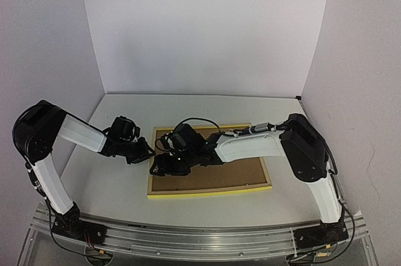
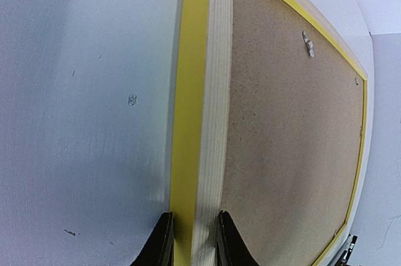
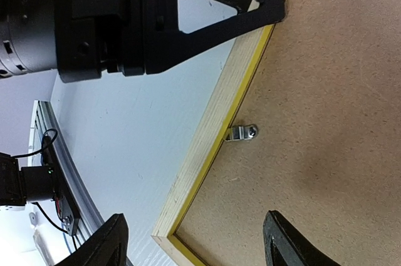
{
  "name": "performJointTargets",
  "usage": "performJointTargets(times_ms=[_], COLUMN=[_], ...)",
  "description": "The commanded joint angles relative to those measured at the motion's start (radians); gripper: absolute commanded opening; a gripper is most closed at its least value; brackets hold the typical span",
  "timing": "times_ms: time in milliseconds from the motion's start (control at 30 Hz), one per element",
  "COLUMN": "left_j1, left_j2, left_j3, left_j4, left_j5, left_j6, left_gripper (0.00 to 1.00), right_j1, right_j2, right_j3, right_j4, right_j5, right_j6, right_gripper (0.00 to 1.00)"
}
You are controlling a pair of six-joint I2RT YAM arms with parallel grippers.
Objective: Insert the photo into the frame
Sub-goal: Install the photo frame at the center of the board.
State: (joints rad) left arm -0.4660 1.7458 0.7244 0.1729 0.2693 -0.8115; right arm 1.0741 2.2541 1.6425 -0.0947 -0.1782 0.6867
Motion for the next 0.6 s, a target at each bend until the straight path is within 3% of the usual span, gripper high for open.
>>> performJointTargets(times_ms=[0, 567], left_j1=[-0.003, -0.003], left_j2=[0.008, 0.016], left_j3=[-0.033, -0.051], left_j4=[-0.044, -0.018], left_j5=[0.050, 0.053], left_j6=[-0.082, -0.104], left_gripper=[0.00, 0.00], right_j1=[0.011, 0.013], right_j2=[0.074, 0.232], right_j3=[0.094, 0.205], right_j4=[0.003, 0.004], right_j5=[-0.015, -0.003], right_j6=[-0.019, 0.025], right_gripper=[0.70, 0.70])
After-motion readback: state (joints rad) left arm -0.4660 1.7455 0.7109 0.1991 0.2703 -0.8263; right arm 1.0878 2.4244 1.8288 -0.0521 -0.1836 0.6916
